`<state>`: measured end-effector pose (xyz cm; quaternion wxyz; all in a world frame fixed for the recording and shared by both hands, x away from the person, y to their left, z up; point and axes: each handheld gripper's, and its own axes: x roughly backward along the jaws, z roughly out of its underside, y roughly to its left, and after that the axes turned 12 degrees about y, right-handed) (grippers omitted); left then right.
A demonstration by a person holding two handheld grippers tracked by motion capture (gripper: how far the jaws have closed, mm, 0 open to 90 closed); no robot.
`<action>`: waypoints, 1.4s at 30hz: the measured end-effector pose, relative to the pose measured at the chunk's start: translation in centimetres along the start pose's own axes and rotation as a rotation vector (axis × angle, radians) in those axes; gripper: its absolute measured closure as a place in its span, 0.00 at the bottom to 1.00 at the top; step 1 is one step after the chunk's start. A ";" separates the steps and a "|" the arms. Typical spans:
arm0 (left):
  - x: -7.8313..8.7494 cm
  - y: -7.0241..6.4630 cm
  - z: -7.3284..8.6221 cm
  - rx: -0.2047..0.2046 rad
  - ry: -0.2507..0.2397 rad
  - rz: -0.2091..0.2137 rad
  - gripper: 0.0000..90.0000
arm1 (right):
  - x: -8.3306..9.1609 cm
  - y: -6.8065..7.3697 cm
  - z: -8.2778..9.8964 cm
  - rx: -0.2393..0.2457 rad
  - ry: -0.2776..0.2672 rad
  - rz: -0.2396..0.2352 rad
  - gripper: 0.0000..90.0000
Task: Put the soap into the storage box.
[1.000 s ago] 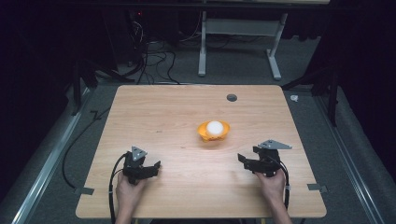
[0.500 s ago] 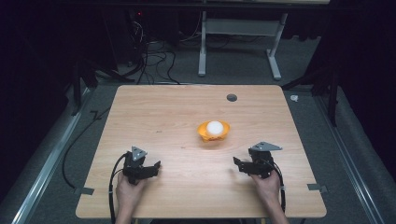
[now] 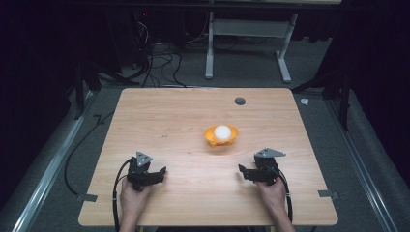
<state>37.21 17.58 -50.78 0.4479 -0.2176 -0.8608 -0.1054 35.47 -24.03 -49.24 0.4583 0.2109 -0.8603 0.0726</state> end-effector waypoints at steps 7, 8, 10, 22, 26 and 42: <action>0.0 0.0 0.0 0.000 0.000 0.000 0.22 | -0.9 0.6 0.0 0.024 0.031 0.020 0.27; 0.0 0.0 0.0 0.000 0.000 0.000 0.22 | -0.9 0.6 0.0 0.024 0.031 0.020 0.27; 0.0 0.0 0.0 0.001 0.000 0.000 0.22 | -1.1 0.6 0.0 0.033 0.030 0.028 0.27; 0.0 0.0 0.0 0.000 0.000 0.001 0.22 | -1.4 1.0 0.0 0.054 0.027 0.063 0.25; 0.0 0.0 0.0 0.001 0.000 0.001 0.22 | -1.4 1.0 0.0 0.054 0.028 0.063 0.25; 0.0 0.0 0.0 0.000 0.000 0.001 0.22 | -1.4 1.0 0.0 0.052 0.026 0.064 0.25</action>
